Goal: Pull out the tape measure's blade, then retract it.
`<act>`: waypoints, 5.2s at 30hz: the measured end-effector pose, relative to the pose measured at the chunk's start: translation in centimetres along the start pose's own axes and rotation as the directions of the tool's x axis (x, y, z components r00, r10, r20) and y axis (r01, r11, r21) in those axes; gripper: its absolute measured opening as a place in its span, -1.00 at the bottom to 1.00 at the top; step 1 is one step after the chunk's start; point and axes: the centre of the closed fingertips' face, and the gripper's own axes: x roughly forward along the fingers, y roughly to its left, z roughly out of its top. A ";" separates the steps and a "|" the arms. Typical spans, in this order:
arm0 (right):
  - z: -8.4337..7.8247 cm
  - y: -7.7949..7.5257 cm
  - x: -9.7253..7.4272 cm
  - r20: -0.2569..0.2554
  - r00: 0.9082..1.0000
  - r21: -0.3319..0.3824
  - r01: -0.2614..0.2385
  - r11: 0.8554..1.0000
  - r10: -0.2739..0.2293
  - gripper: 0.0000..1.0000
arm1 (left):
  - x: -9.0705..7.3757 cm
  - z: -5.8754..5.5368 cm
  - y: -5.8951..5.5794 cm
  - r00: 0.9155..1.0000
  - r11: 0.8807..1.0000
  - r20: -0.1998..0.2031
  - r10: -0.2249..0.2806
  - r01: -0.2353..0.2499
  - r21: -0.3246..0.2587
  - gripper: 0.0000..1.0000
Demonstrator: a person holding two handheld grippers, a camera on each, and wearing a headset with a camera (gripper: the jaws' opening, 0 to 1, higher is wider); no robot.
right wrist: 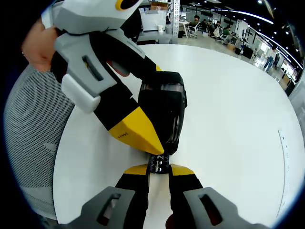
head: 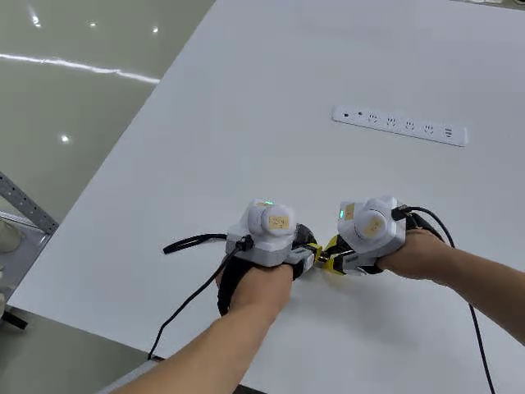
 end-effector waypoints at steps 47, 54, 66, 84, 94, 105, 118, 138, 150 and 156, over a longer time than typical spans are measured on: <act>0.8 -0.1 0.7 -0.011 1.000 0.012 0.011 1.000 -0.011 -0.73 | 0.0 0.2 0.0 1.000 1.000 0.007 0.003 -0.003 -0.007 0.19; 0.9 0.0 0.8 -0.011 1.000 0.045 0.023 0.999 -0.022 -0.70 | 0.0 0.3 0.0 1.000 1.000 0.012 -0.014 0.014 0.007 0.21; 1.1 0.8 0.8 0.005 0.999 0.121 0.038 0.992 -0.039 -0.49 | -0.8 1.1 -0.3 0.998 0.992 0.029 -0.063 0.060 0.111 0.16; 0.4 1.4 -1.3 0.020 0.992 0.267 0.117 0.957 -0.127 0.02 | -3.2 1.3 -0.6 0.992 0.980 0.032 -0.120 0.114 0.160 0.45; 0.6 2.1 -4.2 0.068 0.972 0.389 0.180 0.904 -0.223 0.22 | -5.3 -0.2 -0.2 0.989 0.966 0.015 -0.147 0.140 0.216 0.60; 1.2 3.8 -7.3 0.108 0.947 0.452 0.225 0.863 -0.303 0.40 | -7.8 -0.3 0.6 0.988 0.960 0.019 -0.152 0.143 0.243 0.76; 0.6 6.4 -10.8 0.138 0.911 0.556 0.253 0.792 -0.388 0.66 | -9.9 -1.2 1.0 0.984 0.954 0.023 -0.179 0.168 0.250 1.00; 0.4 10.4 -15.3 0.163 0.876 0.616 0.269 0.740 -0.454 0.94 | -13.9 -1.6 1.5 0.979 0.951 0.071 -0.192 0.168 0.261 1.00; 0.2 12.2 -17.9 0.143 0.860 0.627 0.304 0.718 -0.489 1.00 | -16.1 -2.6 2.5 0.973 0.942 0.080 -0.215 0.185 0.280 1.00; 0.1 12.6 -19.1 0.129 0.850 0.634 0.326 0.702 -0.511 1.00 | -17.6 -2.4 3.6 0.975 0.942 0.094 -0.204 0.169 0.290 1.00</act>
